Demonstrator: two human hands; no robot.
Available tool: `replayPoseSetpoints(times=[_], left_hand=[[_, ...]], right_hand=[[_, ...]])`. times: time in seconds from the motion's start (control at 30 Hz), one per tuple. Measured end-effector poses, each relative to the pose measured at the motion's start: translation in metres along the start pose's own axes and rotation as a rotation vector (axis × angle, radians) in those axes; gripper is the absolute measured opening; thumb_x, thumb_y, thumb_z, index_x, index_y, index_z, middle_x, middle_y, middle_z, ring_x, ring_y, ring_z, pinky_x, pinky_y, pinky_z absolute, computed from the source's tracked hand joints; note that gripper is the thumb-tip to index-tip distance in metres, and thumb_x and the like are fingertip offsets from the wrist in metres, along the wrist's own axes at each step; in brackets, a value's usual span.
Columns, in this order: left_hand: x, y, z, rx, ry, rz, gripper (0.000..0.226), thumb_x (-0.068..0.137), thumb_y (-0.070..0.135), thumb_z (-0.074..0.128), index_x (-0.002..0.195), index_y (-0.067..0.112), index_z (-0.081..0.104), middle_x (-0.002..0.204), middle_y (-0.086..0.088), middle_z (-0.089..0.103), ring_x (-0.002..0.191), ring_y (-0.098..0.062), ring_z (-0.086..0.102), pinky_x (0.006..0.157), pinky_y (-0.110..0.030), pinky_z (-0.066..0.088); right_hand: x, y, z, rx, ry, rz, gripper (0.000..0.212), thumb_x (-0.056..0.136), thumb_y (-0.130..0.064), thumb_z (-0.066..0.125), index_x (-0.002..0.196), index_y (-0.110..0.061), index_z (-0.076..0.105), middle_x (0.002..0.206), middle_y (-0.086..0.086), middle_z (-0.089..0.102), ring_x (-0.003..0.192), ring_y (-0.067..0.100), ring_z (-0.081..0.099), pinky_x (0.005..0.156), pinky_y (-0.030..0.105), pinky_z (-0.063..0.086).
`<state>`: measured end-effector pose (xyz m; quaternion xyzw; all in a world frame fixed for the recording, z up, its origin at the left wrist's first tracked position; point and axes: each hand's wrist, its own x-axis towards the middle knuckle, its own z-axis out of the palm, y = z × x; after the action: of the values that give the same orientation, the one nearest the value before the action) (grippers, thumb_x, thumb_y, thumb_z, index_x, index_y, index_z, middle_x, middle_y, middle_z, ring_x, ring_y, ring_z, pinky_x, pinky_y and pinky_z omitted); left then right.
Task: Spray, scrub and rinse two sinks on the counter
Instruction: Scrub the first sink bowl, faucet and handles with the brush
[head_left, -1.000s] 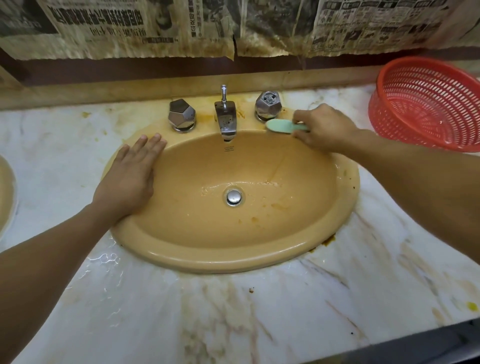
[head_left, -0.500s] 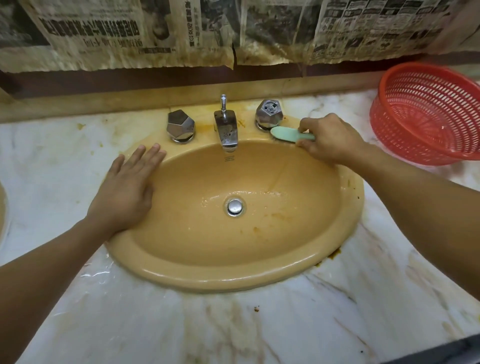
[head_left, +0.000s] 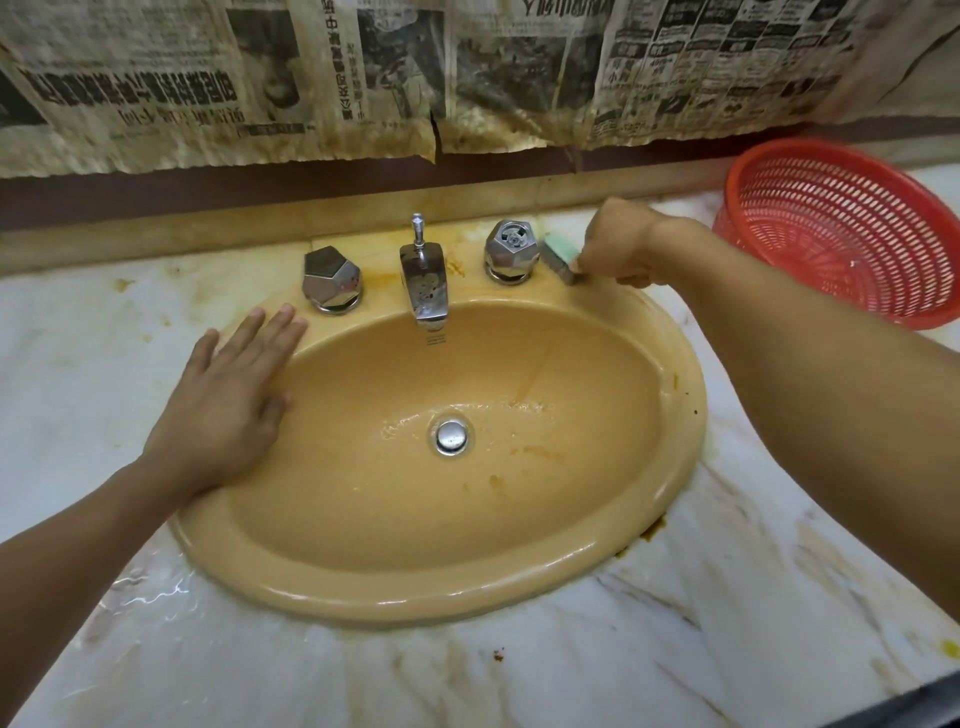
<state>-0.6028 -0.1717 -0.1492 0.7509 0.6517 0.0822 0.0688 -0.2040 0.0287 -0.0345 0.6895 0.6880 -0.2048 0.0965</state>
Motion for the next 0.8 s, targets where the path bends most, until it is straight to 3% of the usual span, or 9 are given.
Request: replayPoseSetpoints(times=[0.07, 0.13, 0.23, 0.37, 0.53, 0.57, 0.7, 0.8], left_hand=[[0.003, -0.001, 0.000, -0.002, 0.000, -0.002, 0.087, 0.097, 0.017, 0.064, 0.165, 0.031, 0.010, 0.171, 0.017, 0.003, 0.158, -0.007, -0.004, 0.126, -0.044, 0.001], [0.005, -0.002, 0.001, 0.001, -0.005, 0.000, 0.086, 0.098, 0.020, 0.063, 0.165, 0.032, 0.010, 0.171, 0.017, 0.002, 0.158, -0.007, -0.005, 0.127, -0.045, 0.001], [0.006, -0.002, 0.001, 0.006, -0.005, 0.009, 0.085, 0.099, 0.023, 0.063, 0.165, 0.032, 0.010, 0.171, 0.016, 0.002, 0.158, -0.008, -0.004, 0.127, -0.046, 0.002], [0.006, -0.002, 0.000, 0.010, 0.003, 0.013, 0.085, 0.098, 0.022, 0.064, 0.165, 0.032, 0.011, 0.171, 0.015, 0.004, 0.158, -0.009, -0.003, 0.126, -0.047, 0.004], [0.006, -0.001, 0.001, 0.005, 0.007, 0.010, 0.085, 0.098, 0.022, 0.064, 0.164, 0.033, 0.012, 0.171, 0.016, 0.005, 0.158, -0.009, -0.001, 0.126, -0.048, 0.006], [0.006, -0.001, 0.001, 0.003, 0.009, 0.010, 0.085, 0.098, 0.022, 0.064, 0.164, 0.034, 0.012, 0.171, 0.016, 0.006, 0.158, -0.008, -0.001, 0.126, -0.048, 0.006], [0.007, -0.001, 0.000, 0.008, -0.002, 0.014, 0.084, 0.098, 0.024, 0.063, 0.164, 0.034, 0.012, 0.171, 0.017, 0.005, 0.158, -0.008, -0.002, 0.126, -0.048, 0.005], [0.007, -0.001, 0.000, 0.014, 0.001, 0.009, 0.083, 0.099, 0.025, 0.063, 0.164, 0.034, 0.012, 0.171, 0.016, 0.005, 0.158, -0.009, -0.002, 0.126, -0.048, 0.006]], right_hand=[[0.000, 0.001, 0.000, -0.046, 0.025, -0.022, 0.030, 0.091, -0.024, 0.066, 0.069, -0.004, 0.060, 0.055, 0.011, 0.059, 0.046, 0.024, 0.062, 0.040, 0.019, 0.035], [0.006, -0.010, 0.000, -0.072, 0.054, -0.083, 0.030, 0.091, -0.027, 0.066, 0.070, -0.006, 0.062, 0.062, 0.011, 0.059, 0.064, 0.028, 0.067, 0.046, 0.023, 0.036], [0.008, -0.022, -0.001, -0.049, 0.067, -0.168, 0.027, 0.090, -0.029, 0.071, 0.080, -0.005, 0.069, 0.072, 0.012, 0.063, 0.056, 0.026, 0.062, 0.047, 0.023, 0.041], [-0.001, 0.003, 0.006, 0.002, 0.061, -0.185, 0.023, 0.088, -0.030, 0.076, 0.082, -0.008, 0.070, 0.074, 0.009, 0.063, 0.067, 0.028, 0.059, 0.055, 0.025, 0.045], [0.011, -0.009, 0.009, 0.023, 0.107, -0.223, 0.025, 0.090, -0.031, 0.073, 0.092, -0.006, 0.071, 0.092, 0.013, 0.065, 0.098, 0.024, 0.046, 0.076, 0.030, 0.043], [0.013, -0.016, 0.007, 0.014, 0.103, -0.228, 0.025, 0.091, -0.030, 0.072, 0.092, -0.005, 0.071, 0.092, 0.014, 0.064, 0.094, 0.024, 0.049, 0.074, 0.030, 0.043], [0.010, -0.010, -0.009, -0.065, 0.016, -0.219, 0.026, 0.090, -0.031, 0.074, 0.086, -0.006, 0.069, 0.067, 0.011, 0.064, 0.051, 0.024, 0.057, 0.046, 0.024, 0.043], [0.013, 0.005, -0.009, -0.065, 0.017, -0.229, 0.026, 0.088, -0.035, 0.076, 0.091, -0.009, 0.072, 0.075, 0.013, 0.069, 0.058, 0.026, 0.060, 0.052, 0.027, 0.047]])
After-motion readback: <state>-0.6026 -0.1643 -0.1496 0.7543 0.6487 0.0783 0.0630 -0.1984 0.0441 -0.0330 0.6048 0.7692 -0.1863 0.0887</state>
